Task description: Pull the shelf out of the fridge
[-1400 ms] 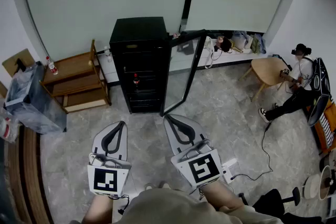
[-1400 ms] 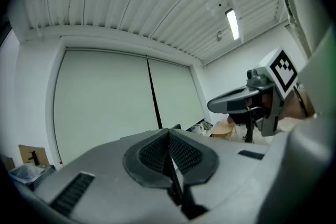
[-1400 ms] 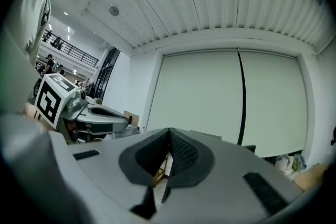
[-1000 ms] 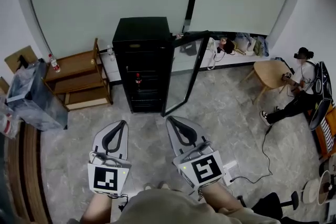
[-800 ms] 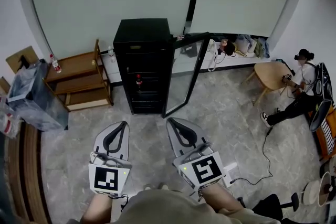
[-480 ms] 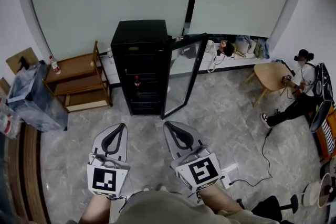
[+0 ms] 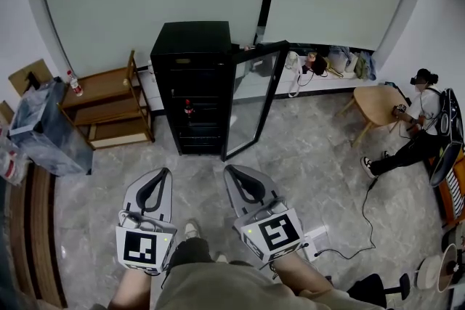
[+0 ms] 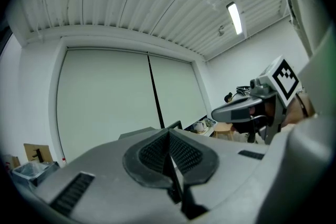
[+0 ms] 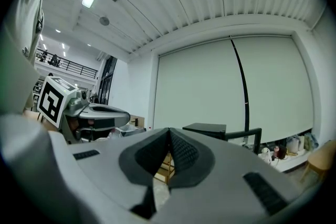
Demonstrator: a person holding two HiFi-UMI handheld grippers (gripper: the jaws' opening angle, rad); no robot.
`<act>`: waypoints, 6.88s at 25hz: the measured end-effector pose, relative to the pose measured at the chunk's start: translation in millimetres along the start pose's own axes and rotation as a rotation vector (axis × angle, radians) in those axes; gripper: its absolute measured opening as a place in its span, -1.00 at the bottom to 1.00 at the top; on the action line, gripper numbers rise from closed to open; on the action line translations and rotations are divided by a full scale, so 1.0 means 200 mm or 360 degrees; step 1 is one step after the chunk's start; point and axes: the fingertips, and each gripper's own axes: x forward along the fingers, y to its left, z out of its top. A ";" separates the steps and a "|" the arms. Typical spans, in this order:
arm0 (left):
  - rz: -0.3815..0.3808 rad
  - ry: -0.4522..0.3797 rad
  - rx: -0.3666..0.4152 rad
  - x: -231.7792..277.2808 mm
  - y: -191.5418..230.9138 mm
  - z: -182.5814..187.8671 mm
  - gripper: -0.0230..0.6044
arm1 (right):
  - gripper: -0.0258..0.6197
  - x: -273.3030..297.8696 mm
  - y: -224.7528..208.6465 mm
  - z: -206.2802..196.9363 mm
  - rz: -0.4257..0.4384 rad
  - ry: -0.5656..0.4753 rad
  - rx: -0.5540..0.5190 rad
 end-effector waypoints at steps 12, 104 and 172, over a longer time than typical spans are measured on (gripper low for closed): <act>0.0006 -0.0046 -0.0024 0.25 0.22 -0.07 -0.91 | -0.93 0.33 -0.11 -0.08 0.0006 0.0036 0.0002; 0.0002 0.0164 -0.0243 2.63 1.38 -1.88 -0.91 | -0.40 3.04 -1.35 -2.17 -0.0306 0.0283 0.1062; -0.0013 0.0247 -0.0331 2.83 1.30 -2.23 -0.91 | -0.90 3.48 -1.64 -2.75 -0.0543 -0.0325 0.2549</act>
